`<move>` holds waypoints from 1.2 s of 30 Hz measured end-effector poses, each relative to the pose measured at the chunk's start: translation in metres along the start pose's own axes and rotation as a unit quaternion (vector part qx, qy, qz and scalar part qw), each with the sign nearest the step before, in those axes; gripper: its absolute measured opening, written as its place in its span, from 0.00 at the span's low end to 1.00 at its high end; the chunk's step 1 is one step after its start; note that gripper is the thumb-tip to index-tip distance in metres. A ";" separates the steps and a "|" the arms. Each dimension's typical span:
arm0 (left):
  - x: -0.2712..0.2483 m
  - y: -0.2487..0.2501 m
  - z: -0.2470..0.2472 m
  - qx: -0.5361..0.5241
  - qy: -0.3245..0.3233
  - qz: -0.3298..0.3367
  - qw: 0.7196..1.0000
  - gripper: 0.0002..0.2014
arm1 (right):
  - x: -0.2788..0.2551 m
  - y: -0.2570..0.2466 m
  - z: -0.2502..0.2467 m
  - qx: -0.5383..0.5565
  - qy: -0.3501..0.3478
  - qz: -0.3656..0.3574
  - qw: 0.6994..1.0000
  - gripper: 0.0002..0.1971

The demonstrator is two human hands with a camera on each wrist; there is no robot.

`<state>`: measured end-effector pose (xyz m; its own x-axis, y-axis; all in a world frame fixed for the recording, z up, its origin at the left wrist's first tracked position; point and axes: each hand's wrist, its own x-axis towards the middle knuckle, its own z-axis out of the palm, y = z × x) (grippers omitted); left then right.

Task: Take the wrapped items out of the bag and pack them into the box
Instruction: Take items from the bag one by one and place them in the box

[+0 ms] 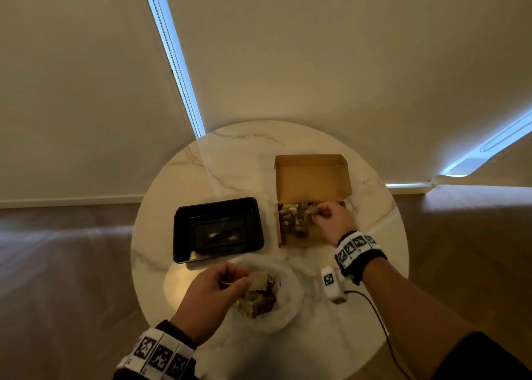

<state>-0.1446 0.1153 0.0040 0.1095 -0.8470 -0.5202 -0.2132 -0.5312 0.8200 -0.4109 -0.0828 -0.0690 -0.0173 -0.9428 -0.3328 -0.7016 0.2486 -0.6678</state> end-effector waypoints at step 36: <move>-0.018 -0.003 -0.020 0.069 0.005 -0.037 0.997 0.04 | 0.001 -0.002 0.029 -0.390 -0.209 -0.250 0.861 0.30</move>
<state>-0.1262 0.1316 0.0155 0.1399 -0.8056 -0.5757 -0.3352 -0.5856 0.7380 -0.3891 -0.0774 -0.0871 0.5696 -0.6860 -0.4528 -0.8148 -0.5437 -0.2012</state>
